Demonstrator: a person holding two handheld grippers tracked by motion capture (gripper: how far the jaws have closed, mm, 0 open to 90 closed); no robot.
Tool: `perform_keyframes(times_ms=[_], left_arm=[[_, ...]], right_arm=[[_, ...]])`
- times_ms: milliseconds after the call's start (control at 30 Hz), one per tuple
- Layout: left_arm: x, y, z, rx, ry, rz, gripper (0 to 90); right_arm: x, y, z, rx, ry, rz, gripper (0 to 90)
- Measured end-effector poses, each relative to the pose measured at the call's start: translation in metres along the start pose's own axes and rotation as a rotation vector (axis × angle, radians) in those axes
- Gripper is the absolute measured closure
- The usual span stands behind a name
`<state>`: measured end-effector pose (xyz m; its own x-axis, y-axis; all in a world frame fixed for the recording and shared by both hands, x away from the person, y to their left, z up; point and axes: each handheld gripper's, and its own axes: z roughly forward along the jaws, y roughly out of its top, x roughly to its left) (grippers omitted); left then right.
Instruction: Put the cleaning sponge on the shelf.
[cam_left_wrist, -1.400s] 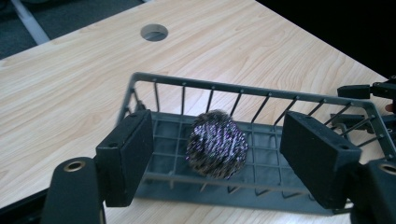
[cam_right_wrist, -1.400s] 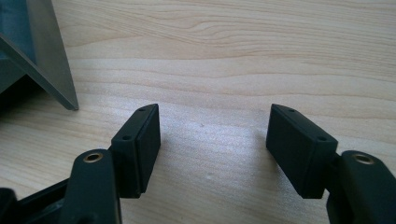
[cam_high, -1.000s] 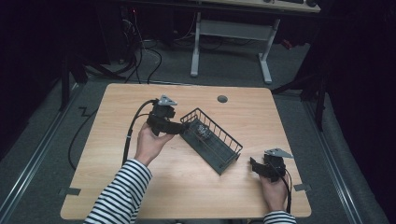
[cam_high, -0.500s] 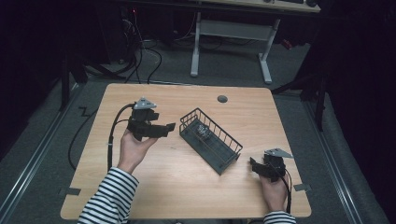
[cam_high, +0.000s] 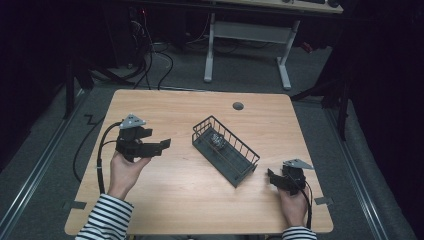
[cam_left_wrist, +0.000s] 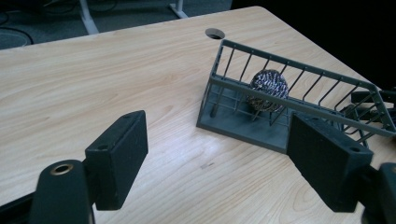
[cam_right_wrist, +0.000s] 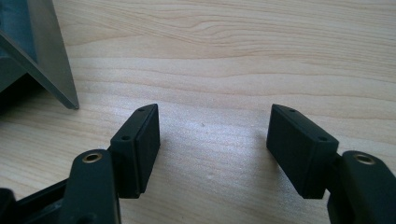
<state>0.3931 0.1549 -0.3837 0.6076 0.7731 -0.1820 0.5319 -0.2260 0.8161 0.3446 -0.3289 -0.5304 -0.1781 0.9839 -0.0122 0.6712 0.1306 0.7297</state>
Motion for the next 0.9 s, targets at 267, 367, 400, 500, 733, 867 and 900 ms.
perform_keyframes(times_ms=[267,367,400,500,733,867,900], left_arm=[[0.011,-0.023,-0.014,0.002,0.004,-0.047,20.3],[0.015,-0.031,-0.019,-0.001,0.01,-0.06,19.9],[0.016,-0.033,-0.021,-0.004,0.012,-0.064,19.9],[0.02,-0.04,-0.025,-0.015,0.017,-0.08,19.7],[0.026,-0.054,-0.03,-0.006,0.047,-0.093,19.4],[0.029,-0.063,-0.03,-0.004,0.064,-0.095,19.3],[0.031,-0.065,-0.03,-0.002,0.068,-0.1,19.3]], right_arm=[[0.001,0.0,0.0,0.001,-0.003,-0.004,34.6],[0.001,0.0,0.0,0.002,-0.003,-0.004,34.4],[0.001,0.0,0.0,0.001,-0.002,-0.005,34.4],[0.001,0.0,0.0,0.0,-0.002,-0.007,34.4],[0.001,0.0,0.0,0.0,-0.004,-0.006,34.4],[0.001,0.0,0.0,0.0,-0.004,-0.006,34.4],[0.001,0.0,0.0,0.0,-0.004,-0.006,34.4]])
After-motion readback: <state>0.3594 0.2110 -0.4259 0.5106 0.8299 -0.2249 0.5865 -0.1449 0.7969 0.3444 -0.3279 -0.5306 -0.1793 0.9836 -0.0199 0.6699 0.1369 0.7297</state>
